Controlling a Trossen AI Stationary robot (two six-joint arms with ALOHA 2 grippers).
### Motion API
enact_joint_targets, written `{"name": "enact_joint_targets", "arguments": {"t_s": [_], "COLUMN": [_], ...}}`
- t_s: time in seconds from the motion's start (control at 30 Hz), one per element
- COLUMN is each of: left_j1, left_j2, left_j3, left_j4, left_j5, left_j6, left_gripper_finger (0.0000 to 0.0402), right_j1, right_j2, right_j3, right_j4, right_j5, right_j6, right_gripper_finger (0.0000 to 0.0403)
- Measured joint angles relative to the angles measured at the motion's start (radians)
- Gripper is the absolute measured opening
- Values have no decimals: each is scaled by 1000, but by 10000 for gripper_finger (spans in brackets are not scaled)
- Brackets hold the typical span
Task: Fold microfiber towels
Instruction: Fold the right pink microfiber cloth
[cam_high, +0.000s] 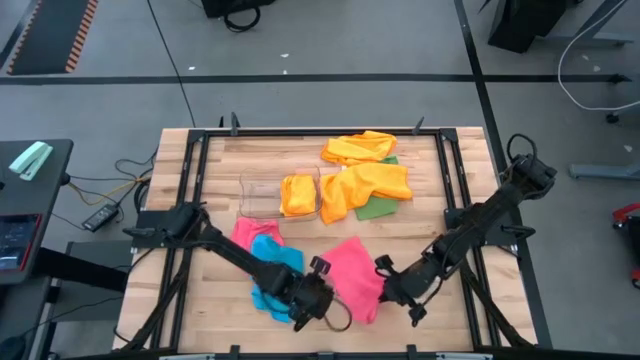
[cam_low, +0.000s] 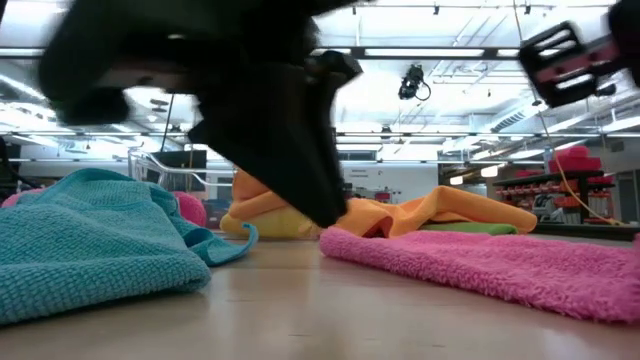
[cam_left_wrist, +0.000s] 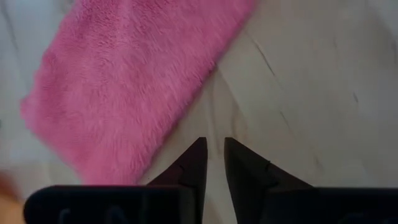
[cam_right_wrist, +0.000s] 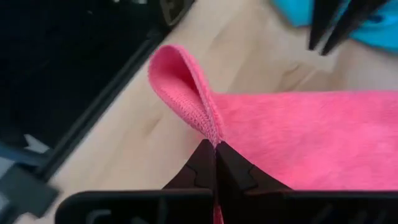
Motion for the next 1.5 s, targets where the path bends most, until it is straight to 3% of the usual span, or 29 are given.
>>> {"name": "enact_joint_targets", "arguments": {"t_s": [0.17,0.53,0.83,1.5], "left_j1": [-46,-51,-60,-59], "left_j2": [0,0,0,0], "left_j3": [0,0,0,0], "left_j4": [-63,-78,-100,-96], "left_j5": [-92,-96,-96,-96], "left_j6": [7,-13,-29,-39], "left_gripper_finger": [55,51,49,41], "right_j1": [-72,-254,-396,-514], "right_j2": [1,26,134,146], "right_j3": [0,1,1,30], "right_j4": [24,90,151,130], "right_j5": [1,-1,-64,-64], "right_j6": [-87,-260,-351,-432], "right_gripper_finger": [5,5,5,5]}}
